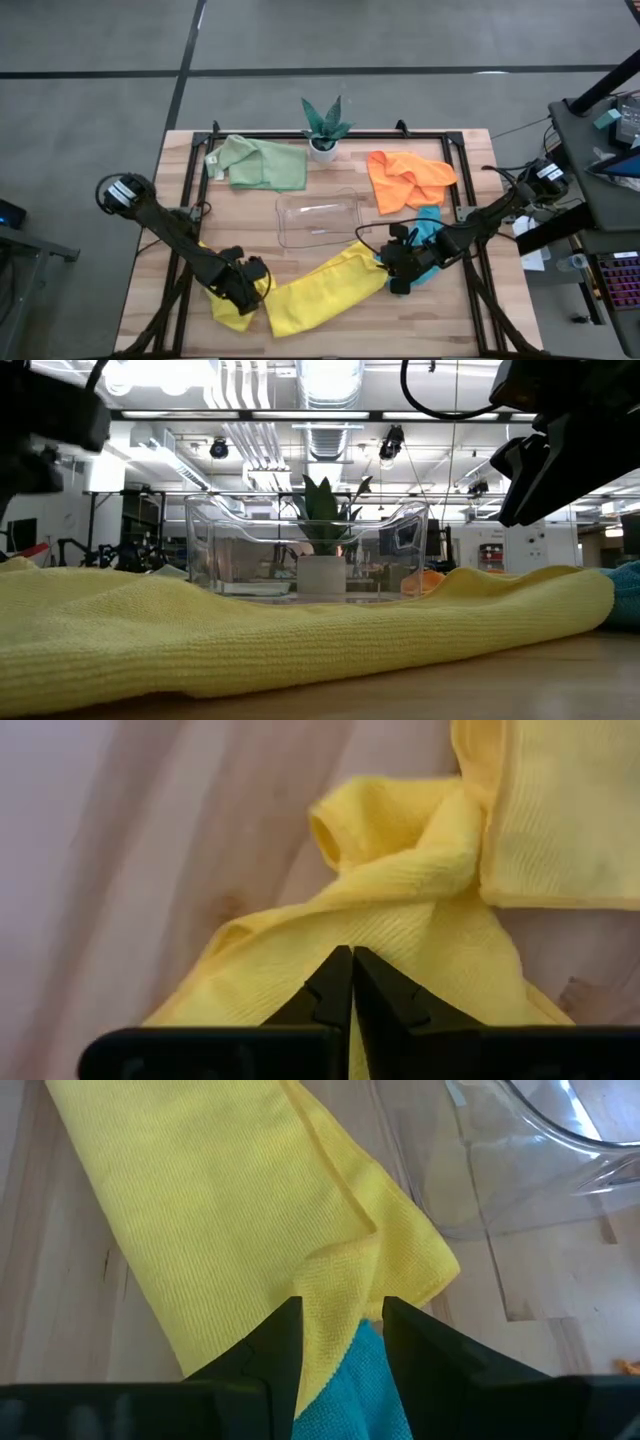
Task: Fold microfiber towels
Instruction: Fold the right yellow microfiber towel
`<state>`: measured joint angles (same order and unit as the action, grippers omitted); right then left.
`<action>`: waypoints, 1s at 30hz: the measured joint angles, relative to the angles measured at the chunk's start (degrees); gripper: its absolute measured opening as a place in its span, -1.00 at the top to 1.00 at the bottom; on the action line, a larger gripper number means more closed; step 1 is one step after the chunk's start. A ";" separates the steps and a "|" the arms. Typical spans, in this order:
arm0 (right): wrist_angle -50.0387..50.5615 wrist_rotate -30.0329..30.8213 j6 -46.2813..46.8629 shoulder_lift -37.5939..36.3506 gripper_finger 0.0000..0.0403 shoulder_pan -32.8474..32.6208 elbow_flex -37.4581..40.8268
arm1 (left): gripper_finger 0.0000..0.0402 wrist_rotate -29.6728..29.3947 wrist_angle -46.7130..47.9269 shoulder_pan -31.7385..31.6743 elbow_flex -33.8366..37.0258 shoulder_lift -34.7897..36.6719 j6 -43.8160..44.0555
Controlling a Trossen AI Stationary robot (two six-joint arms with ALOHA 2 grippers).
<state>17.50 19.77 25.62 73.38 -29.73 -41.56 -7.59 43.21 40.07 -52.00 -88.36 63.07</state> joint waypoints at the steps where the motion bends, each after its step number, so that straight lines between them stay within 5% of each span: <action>1: 0.00 0.33 -0.10 0.00 0.36 0.01 0.00 | 1.00 0.64 -1.25 0.00 1.25 -0.06 0.02; 16: -2.47 3.40 -0.16 0.00 0.37 0.12 0.02 | 1.00 -0.44 15.13 -2.48 5.33 1.27 7.03; 23: -5.74 3.38 -0.92 0.00 0.39 0.12 0.02 | 1.00 -5.68 12.27 -2.49 -1.74 2.98 5.87; 30: -11.30 3.37 -1.19 0.00 0.39 0.12 1.31 | 1.00 -9.93 -8.52 -2.47 -3.40 1.86 -3.95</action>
<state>6.20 23.14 24.43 73.38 -29.61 -40.26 -17.52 34.70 37.60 -55.40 -86.50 59.12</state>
